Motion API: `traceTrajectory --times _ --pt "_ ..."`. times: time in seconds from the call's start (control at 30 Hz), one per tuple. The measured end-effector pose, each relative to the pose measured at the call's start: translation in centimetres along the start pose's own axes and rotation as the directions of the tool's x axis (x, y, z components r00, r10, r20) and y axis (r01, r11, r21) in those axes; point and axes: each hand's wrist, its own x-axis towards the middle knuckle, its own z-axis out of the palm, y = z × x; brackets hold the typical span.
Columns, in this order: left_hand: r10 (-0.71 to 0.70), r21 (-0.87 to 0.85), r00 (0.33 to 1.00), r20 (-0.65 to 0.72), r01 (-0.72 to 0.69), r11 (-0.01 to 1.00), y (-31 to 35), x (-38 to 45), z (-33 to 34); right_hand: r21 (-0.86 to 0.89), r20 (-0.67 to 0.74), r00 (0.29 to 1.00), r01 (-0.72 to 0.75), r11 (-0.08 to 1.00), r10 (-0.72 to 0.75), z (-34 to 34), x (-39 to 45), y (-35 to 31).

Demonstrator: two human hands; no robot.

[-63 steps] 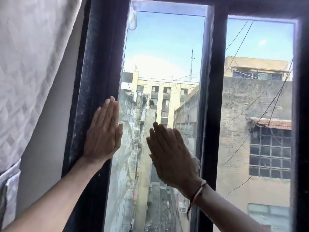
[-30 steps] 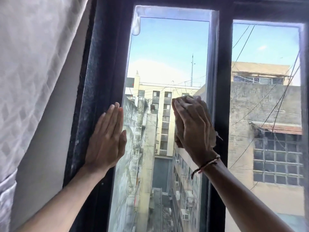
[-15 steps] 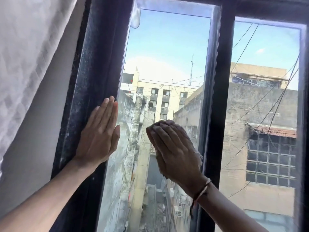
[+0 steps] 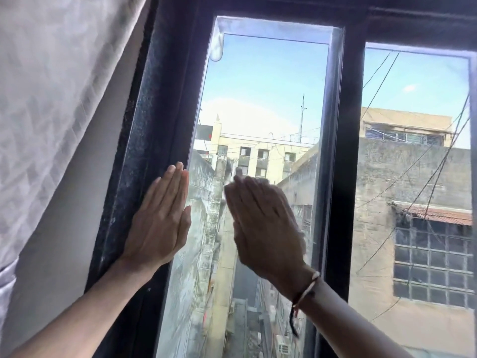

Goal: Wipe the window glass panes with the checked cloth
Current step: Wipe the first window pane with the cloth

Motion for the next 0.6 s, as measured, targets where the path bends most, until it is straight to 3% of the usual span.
traceTrajectory --times 0.13,0.2,0.33,0.5,0.6 --pt "0.014 -0.024 1.000 -0.018 -0.014 1.000 0.1 -0.1 0.2 -0.060 -0.095 0.952 -0.296 0.953 0.290 -1.6 5.5 6.0" --pt "0.007 -0.027 1.000 -0.023 -0.007 1.000 0.0 0.2 0.2 -0.023 -0.138 0.924 -0.362 0.932 0.356 -2.5 10.2 7.7" --pt "-0.016 -0.013 1.000 -0.005 0.016 1.000 -0.2 0.5 -0.1 -0.096 -0.069 0.973 -0.227 0.969 0.221 -1.4 11.0 5.1" --pt "-0.048 -0.041 0.999 0.015 0.048 0.998 0.4 0.3 -0.3 0.035 0.013 1.000 0.021 0.999 -0.022 1.9 -2.0 -2.7" --pt "-0.047 -0.059 0.998 0.044 0.049 0.997 0.2 -0.2 -0.3 0.066 0.060 0.997 0.045 0.997 -0.049 3.5 -10.5 -6.2"
